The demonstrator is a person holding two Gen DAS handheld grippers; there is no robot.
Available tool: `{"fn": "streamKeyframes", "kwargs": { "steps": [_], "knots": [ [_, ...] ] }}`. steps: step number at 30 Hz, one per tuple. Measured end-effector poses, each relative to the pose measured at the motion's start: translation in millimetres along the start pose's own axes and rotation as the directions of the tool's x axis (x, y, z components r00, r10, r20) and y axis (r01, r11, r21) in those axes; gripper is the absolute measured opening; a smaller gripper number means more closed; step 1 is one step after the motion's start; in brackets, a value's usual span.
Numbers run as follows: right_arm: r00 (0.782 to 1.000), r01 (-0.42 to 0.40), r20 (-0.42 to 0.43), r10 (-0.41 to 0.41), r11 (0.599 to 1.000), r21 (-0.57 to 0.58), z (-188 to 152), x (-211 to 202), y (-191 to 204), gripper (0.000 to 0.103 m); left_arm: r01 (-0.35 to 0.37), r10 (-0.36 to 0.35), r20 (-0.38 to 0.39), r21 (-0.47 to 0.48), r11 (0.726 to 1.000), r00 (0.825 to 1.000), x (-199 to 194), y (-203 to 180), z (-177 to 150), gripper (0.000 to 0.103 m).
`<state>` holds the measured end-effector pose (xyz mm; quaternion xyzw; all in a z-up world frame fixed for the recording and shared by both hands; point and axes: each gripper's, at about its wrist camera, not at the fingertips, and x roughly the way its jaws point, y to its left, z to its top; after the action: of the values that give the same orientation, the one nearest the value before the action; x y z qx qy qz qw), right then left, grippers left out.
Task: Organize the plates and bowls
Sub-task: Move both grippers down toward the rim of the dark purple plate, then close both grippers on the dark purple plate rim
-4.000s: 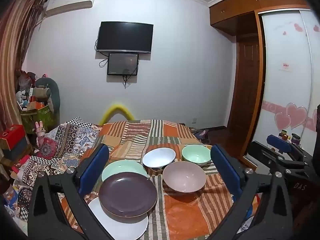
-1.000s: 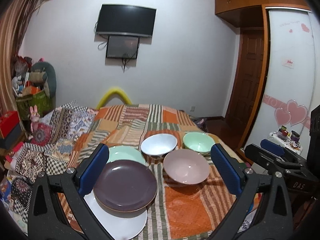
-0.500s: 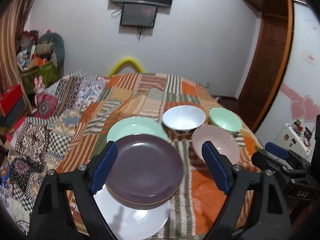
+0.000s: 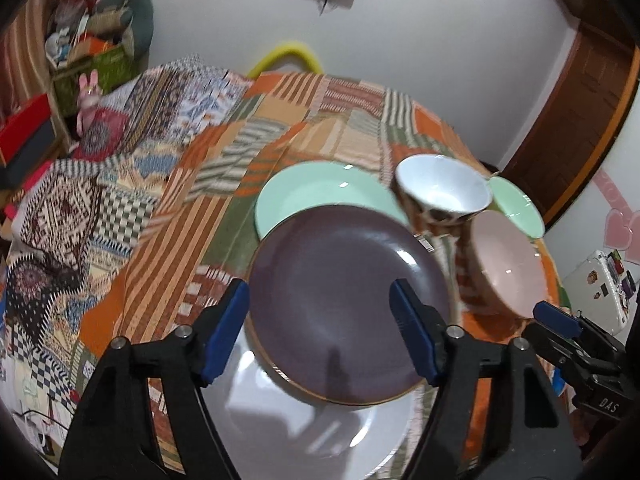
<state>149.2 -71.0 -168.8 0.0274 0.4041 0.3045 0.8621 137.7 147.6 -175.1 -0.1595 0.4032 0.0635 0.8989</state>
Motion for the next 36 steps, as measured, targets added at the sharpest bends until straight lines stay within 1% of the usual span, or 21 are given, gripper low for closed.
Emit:
{"fn": "streamKeyframes", "kwargs": {
  "steps": [1,3,5,7,12,14,16,21,23,27,30,36],
  "knots": [
    [1.000,-0.003,-0.010,0.003,1.000,-0.002,0,4,0,0.062,0.000,0.000,-0.010,-0.004,1.000,1.000,4,4,-1,0.070],
    [0.999,-0.006,-0.031,0.005,1.000,-0.002,-2,13,1,0.058,-0.007,0.007,-0.037,-0.008,1.000,0.999,15,10,-2,0.063],
    [0.998,-0.008,-0.059,0.008,1.000,0.001,-2,23,1,0.054,-0.020,0.019,-0.055,-0.006,1.000,0.998,24,15,-3,0.055],
    [0.997,-0.008,-0.082,0.008,1.000,0.002,-2,32,1,0.047,-0.021,0.020,-0.069,-0.009,1.000,0.997,31,20,-3,0.051],
    [0.994,0.008,-0.113,-0.008,1.000,-0.002,-1,49,3,0.040,-0.029,0.027,-0.081,-0.027,0.999,0.996,46,34,-1,0.044],
    [0.992,0.012,-0.125,-0.012,1.000,-0.001,0,55,2,0.035,-0.033,0.031,-0.083,-0.026,0.999,0.996,50,38,0,0.038],
    [0.991,0.020,-0.135,-0.020,1.000,0.001,-1,60,2,0.033,-0.043,0.041,-0.084,-0.014,0.999,0.996,56,40,1,0.035],
    [0.987,0.028,-0.157,-0.026,0.999,0.014,0,72,0,0.028,-0.045,0.044,-0.101,-0.011,0.999,0.994,69,44,3,0.031],
    [0.987,0.040,-0.157,-0.037,0.999,0.018,2,75,-1,0.028,-0.043,0.041,-0.111,-0.016,0.999,0.993,75,47,4,0.029],
    [0.986,0.049,-0.162,-0.044,0.998,0.025,4,80,-2,0.028,-0.044,0.042,-0.120,-0.014,0.999,0.992,83,49,6,0.028],
    [0.985,0.051,-0.169,-0.046,0.998,0.025,4,84,-3,0.028,-0.005,0.002,-0.132,-0.023,1.000,0.991,89,50,8,0.027],
    [0.983,0.044,-0.180,-0.035,0.998,0.045,4,88,-6,0.028,0.005,-0.007,-0.135,-0.015,1.000,0.991,90,51,8,0.026]
  ]
}}
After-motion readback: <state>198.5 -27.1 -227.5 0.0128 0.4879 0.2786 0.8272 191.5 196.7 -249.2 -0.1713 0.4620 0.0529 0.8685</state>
